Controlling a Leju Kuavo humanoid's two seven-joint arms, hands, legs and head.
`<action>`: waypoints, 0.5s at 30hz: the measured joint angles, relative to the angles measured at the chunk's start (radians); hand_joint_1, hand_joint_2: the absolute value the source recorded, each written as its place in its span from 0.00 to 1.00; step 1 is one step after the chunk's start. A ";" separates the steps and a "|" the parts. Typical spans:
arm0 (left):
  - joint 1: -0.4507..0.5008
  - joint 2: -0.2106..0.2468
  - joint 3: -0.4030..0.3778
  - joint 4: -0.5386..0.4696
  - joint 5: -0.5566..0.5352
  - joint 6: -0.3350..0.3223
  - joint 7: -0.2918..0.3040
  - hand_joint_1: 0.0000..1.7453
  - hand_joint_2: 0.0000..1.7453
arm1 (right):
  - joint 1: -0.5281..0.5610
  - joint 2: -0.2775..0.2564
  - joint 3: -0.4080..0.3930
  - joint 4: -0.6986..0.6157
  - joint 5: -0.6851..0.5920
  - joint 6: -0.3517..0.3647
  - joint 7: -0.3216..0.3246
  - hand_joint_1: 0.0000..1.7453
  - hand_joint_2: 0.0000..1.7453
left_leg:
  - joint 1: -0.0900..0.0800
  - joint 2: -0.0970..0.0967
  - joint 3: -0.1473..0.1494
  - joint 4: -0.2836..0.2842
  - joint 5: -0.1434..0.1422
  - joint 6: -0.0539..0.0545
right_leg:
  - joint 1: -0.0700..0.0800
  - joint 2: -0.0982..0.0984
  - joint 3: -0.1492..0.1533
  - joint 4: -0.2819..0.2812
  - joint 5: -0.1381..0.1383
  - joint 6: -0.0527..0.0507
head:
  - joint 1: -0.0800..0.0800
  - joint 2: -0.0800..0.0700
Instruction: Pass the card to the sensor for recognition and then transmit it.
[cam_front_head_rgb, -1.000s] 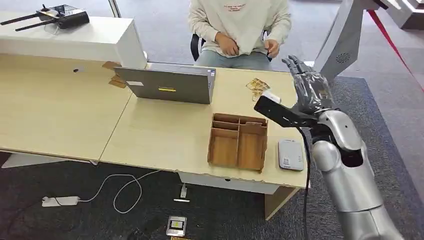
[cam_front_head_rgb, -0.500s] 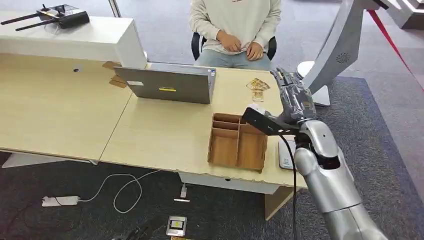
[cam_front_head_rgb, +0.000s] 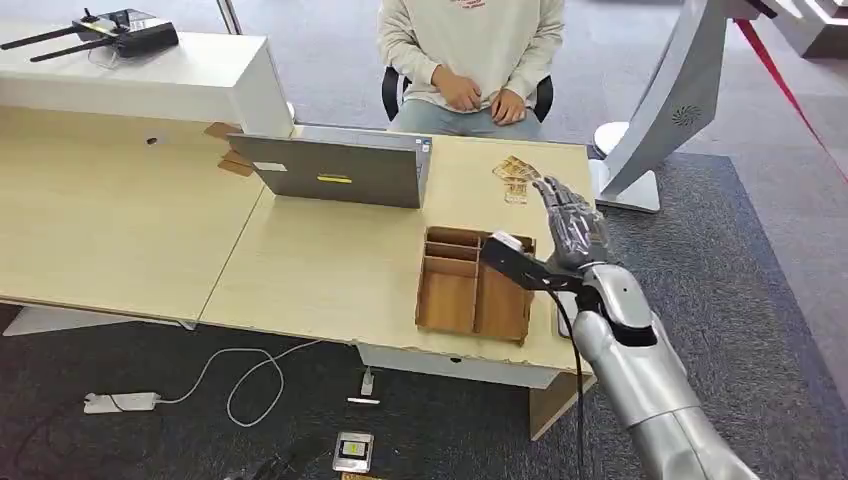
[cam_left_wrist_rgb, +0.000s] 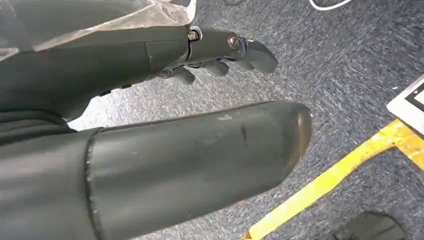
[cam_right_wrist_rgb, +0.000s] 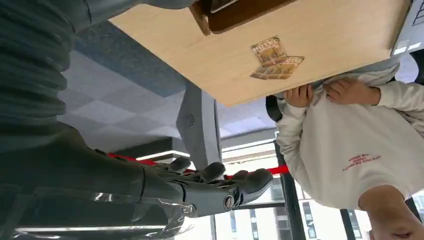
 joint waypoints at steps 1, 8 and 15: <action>-0.001 0.000 0.000 0.000 -0.002 -0.004 0.001 0.00 0.00 | 0.000 0.001 0.000 0.016 -0.001 -0.006 0.000 0.00 1.00 | 0.000 0.000 0.000 0.000 0.000 0.000 | 0.000 0.000 0.000 0.000 0.000 0.000 | 0.000 0.000; -0.006 -0.004 -0.005 0.000 -0.010 -0.007 0.006 0.00 0.00 | -0.003 0.002 0.000 0.116 -0.008 -0.073 -0.008 0.00 1.00 | 0.000 0.000 0.000 0.000 0.000 0.000 | 0.000 0.000 0.000 0.000 0.000 0.000 | 0.000 0.000; -0.010 -0.005 -0.006 0.000 -0.014 -0.014 0.006 0.00 0.00 | -0.011 0.002 -0.001 0.192 -0.009 -0.089 -0.012 0.00 1.00 | 0.000 0.000 0.000 0.000 0.000 0.000 | 0.000 0.000 0.000 0.000 0.000 0.000 | 0.000 0.000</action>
